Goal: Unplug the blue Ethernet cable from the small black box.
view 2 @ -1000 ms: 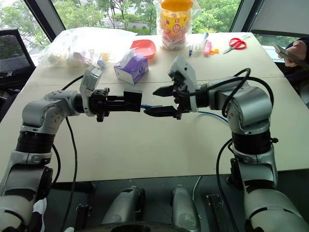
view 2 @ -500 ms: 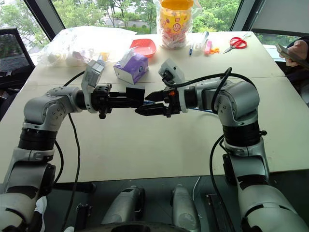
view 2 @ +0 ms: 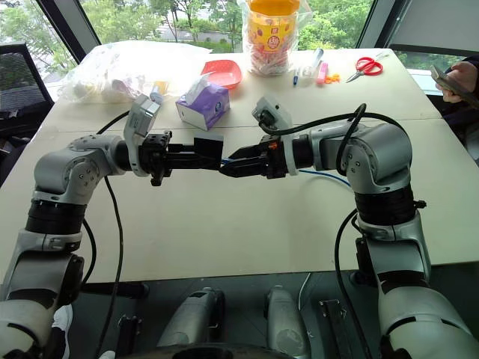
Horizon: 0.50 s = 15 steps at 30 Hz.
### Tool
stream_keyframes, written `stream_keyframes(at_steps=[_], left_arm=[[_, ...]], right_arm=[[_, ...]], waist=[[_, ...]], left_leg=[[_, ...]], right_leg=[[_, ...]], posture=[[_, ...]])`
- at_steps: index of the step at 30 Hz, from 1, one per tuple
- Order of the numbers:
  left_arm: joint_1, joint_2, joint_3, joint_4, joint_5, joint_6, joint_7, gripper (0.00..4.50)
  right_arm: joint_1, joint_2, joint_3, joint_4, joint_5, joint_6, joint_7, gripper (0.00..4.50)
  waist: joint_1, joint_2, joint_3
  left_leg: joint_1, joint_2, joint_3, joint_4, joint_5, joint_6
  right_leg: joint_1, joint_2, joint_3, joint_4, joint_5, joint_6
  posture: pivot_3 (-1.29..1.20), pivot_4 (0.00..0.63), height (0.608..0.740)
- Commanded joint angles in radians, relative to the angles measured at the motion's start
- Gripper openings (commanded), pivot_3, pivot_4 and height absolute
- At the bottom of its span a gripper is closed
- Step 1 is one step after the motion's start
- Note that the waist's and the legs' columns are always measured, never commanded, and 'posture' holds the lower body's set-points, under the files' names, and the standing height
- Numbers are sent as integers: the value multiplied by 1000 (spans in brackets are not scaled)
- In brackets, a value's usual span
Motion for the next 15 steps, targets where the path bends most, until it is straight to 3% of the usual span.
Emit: stream_keyframes(at_steps=[1, 4, 6, 15], left_arm=[[-3, 5, 19, -32, -19, -5, -5, 506], [-1, 6, 18, -34, -18, -7, -6, 506], [2, 6, 18, -37, -18, -8, -6, 506], [23, 21, 3, -57, -9, -17, -38, 506]], right_arm=[[-28, -7, 1, -11, 24, -21, -2, 2584], [-30, -8, 4, -6, 27, -25, -3, 1667], [-32, -11, 7, -4, 29, -27, -5, 731], [-41, -30, 30, 1, 40, -28, 1, 731]], waist=[[0, 0, 0], [0, 0, 0], [0, 0, 0], [0, 0, 0]], left_leg=[[0, 0, 0, 0, 0, 0], [0, 0, 0, 0, 0, 0], [0, 0, 0, 0, 0, 0], [0, 0, 0, 0, 0, 0]], right_leg=[[0, 0, 0, 0, 0, 0], [0, 0, 0, 0, 0, 0], [0, 0, 0, 0, 0, 0], [0, 0, 0, 0, 0, 0]], posture=[[0, 150, 740], [0, 150, 740], [0, 150, 740], [0, 150, 740]])
